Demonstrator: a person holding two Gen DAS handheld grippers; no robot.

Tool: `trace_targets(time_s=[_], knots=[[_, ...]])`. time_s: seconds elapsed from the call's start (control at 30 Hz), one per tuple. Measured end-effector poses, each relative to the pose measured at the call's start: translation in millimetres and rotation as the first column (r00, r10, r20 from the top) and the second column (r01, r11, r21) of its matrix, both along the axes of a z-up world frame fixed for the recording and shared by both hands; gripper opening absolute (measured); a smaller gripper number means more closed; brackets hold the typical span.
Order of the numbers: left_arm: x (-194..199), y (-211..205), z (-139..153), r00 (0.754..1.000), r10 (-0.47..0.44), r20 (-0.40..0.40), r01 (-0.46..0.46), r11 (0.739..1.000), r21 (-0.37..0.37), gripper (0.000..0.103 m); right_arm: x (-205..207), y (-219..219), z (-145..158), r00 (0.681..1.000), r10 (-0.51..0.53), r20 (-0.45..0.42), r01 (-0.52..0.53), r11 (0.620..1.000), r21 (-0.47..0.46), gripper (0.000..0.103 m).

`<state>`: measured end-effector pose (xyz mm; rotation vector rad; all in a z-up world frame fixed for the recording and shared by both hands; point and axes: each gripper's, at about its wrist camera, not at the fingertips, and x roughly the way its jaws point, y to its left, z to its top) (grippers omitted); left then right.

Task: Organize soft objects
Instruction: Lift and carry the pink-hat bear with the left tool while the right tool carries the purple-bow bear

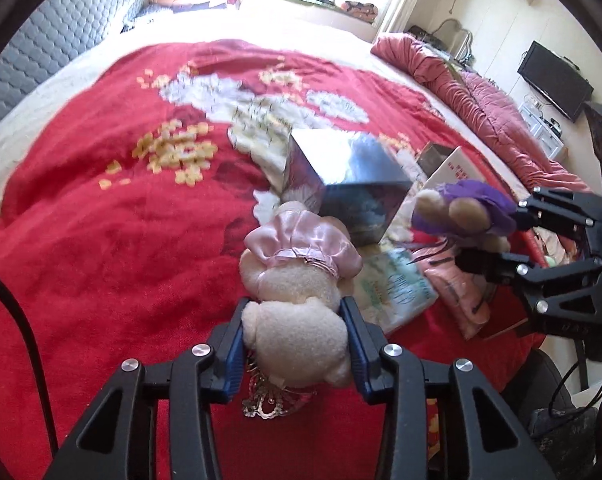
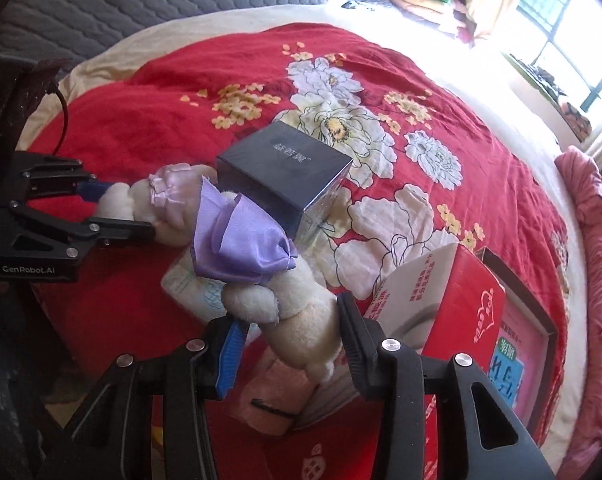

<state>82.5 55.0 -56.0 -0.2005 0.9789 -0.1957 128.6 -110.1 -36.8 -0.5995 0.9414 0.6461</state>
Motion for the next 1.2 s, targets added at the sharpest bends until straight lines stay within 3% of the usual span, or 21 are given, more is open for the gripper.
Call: trace_targets(time_s=[0.2, 0.43, 0.77, 1.2], knots=[[-18.9, -17.3, 32.4, 0.997, -0.012, 0.073, 0.013, 1.0, -0.001, 0.043, -26.1, -19.7, 23.1, 0.994, -0.111, 0.008, 0.108, 0.977, 0.181, 0.046], [-32.5, -59.4, 72.8, 0.986, -0.066, 0.15, 0.063, 0.998, 0.027, 0.043, -37.0, -66.7, 59.3, 0.972, -0.233, 0.009, 0.219, 0.929, 0.299, 0.046], [-34.4, -130.7, 105.7, 0.968, -0.18, 0.177, 0.171, 0.983, 0.063, 0.043, -53.4, -129.9, 88.3, 0.939, -0.339, 0.06, 0.298, 0.888, 0.351, 0.046], [-17.8, -190.4, 157.8, 0.948, -0.223, 0.227, 0.207, 0.974, 0.093, 0.043, -70.6, -196.0, 119.7, 0.867, -0.487, 0.107, 0.397, 0.803, 0.444, 0.046]])
